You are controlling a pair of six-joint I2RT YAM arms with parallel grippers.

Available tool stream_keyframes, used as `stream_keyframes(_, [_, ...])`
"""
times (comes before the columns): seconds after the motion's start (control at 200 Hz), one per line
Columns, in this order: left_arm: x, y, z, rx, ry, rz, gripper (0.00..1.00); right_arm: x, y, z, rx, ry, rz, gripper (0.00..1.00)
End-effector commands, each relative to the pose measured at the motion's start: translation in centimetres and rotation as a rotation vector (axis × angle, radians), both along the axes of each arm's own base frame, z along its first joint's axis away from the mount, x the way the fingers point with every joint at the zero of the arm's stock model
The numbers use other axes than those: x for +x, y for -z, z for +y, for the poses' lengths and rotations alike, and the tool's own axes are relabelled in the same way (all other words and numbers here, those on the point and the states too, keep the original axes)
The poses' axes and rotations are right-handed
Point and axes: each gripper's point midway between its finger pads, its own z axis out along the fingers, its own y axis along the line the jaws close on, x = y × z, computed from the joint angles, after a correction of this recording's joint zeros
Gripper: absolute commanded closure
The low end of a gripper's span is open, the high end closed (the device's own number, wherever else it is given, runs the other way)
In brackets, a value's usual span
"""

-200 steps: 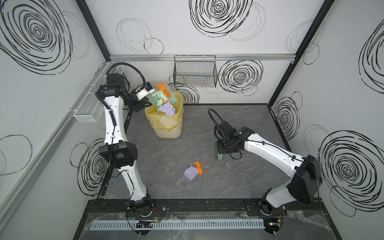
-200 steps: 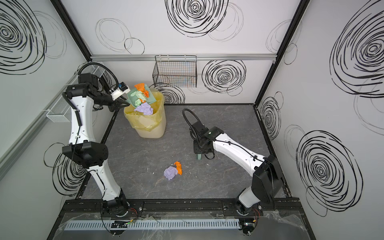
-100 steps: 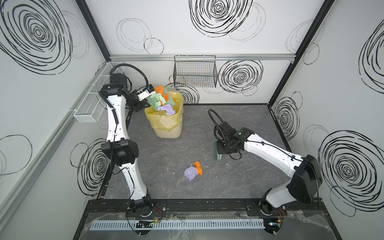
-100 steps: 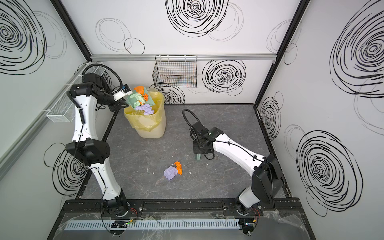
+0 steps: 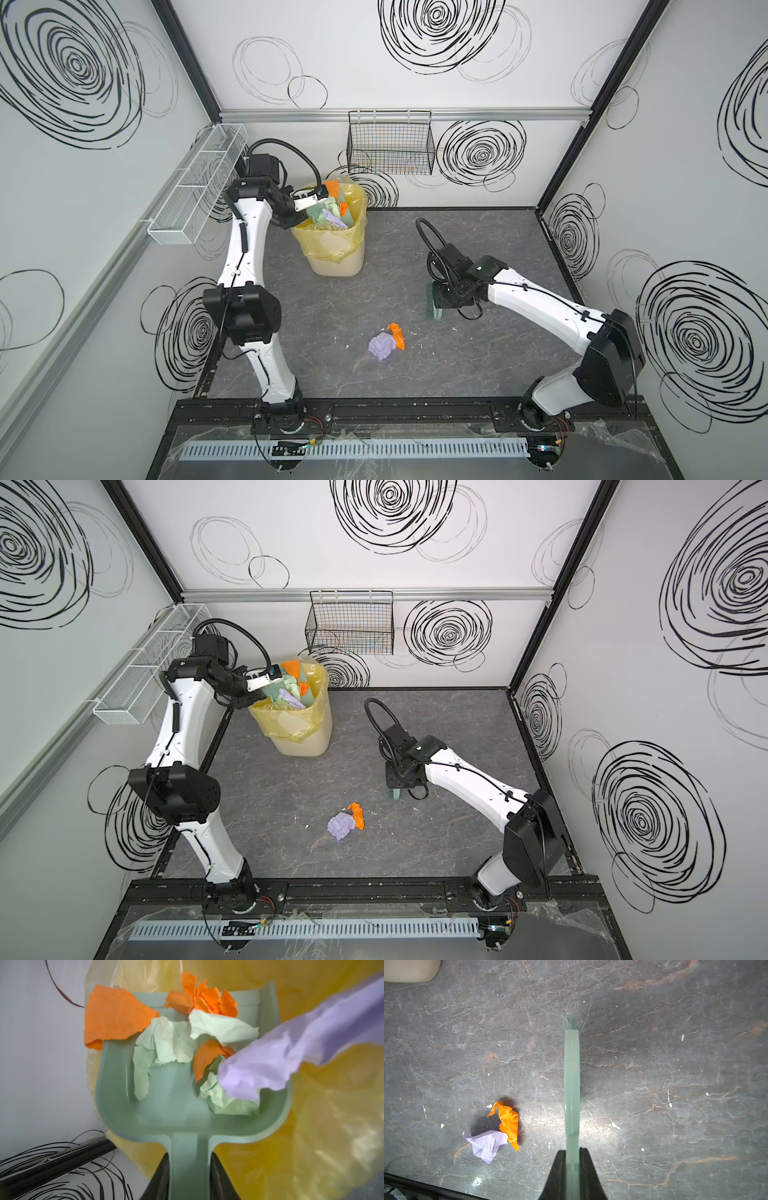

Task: Sweep away the paper scraps from the table
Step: 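Carry the full dustpan with the left gripper over the bin and tip it, then bring the empty dustpan with the left gripper back down beside the last scraps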

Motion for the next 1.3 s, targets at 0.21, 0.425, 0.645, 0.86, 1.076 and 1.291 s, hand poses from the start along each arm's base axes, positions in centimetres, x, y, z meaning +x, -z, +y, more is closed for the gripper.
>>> stream_keyframes(0.21, [0.1, -5.9, 1.9, 0.188, -0.005, -0.297, 1.00, 0.1, -0.7, 0.0, 0.015, -0.004, -0.036, 1.00])
stream_keyframes(0.425, [-1.8, -5.9, 2.7, 0.349, 0.025, -0.344, 1.00, 0.3, -1.1, 0.2, 0.025, -0.006, -0.044, 1.00])
stream_keyframes(0.645, [-2.8, -6.8, 3.5, 0.406, 0.027, -0.394, 1.00, 0.2, -1.3, 0.7, 0.040, -0.014, -0.047, 1.00])
stream_keyframes(0.86, [-3.0, -8.7, 3.5, 0.439, 0.038, -0.463, 1.00, 0.2, -1.5, 0.9, 0.043, -0.014, -0.055, 1.00])
stream_keyframes(1.076, [-3.6, -10.6, 3.1, 0.409, 0.028, -0.500, 1.00, 0.1, -1.6, 0.7, 0.044, -0.009, -0.063, 1.00])
stream_keyframes(1.291, [-5.0, -12.9, 3.0, 0.360, 0.015, -0.549, 1.00, 0.4, -2.1, 0.6, 0.040, -0.006, -0.076, 1.00])
